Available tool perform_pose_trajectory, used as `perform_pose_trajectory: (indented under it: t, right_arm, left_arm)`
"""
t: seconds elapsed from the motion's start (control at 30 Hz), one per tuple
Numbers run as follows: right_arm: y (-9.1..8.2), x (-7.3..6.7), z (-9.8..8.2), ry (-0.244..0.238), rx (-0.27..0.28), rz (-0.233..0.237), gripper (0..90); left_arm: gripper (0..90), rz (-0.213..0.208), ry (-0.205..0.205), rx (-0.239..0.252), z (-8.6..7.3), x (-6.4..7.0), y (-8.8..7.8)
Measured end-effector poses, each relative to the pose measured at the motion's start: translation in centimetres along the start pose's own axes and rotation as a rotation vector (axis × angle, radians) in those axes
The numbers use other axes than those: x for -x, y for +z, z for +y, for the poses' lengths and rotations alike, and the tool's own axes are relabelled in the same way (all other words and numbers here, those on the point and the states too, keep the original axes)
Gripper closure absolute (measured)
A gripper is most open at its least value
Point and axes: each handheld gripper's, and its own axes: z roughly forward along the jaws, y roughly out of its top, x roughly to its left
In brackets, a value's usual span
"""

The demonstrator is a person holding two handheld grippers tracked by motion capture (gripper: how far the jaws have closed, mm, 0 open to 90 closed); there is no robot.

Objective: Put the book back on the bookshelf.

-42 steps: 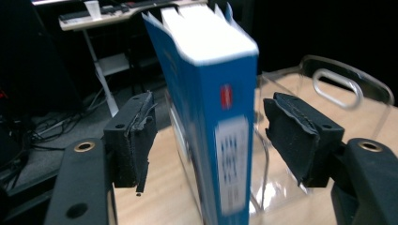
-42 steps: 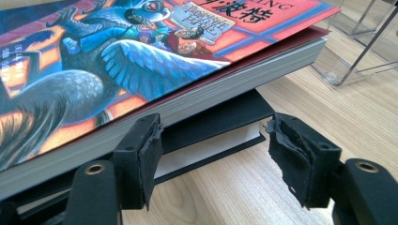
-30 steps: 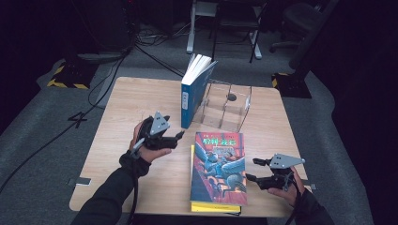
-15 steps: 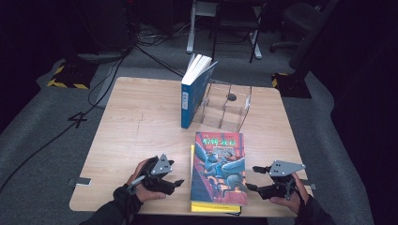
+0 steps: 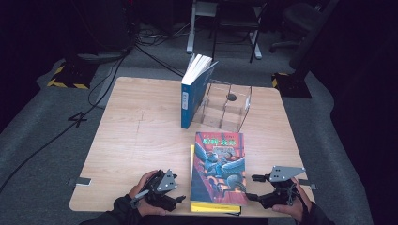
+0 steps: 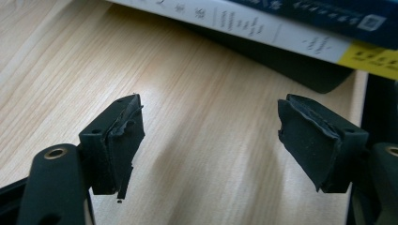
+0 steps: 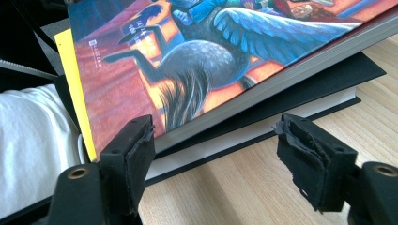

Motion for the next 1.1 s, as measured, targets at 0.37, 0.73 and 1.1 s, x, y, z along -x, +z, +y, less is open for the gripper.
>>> perform_pose_trajectory:
  t: [0.37,0.73,1.1]
  right_arm:
    - [1.5,1.4,2.0,0.064,-0.050,0.046,21.2]
    - [3.2,2.8,3.3,0.093,-0.079,0.063,14.1]
    - [3.1,2.4,3.6,0.048,-0.057,0.028,15.9]
  left_arm:
    - [20.4,0.010,-0.014,-0.019,-0.2,-0.7,1.1]
    - [15.6,-0.013,-0.048,-0.014,0.0,-1.5,1.7]
    - [15.7,-0.005,-0.057,-0.014,0.1,-1.8,1.9]
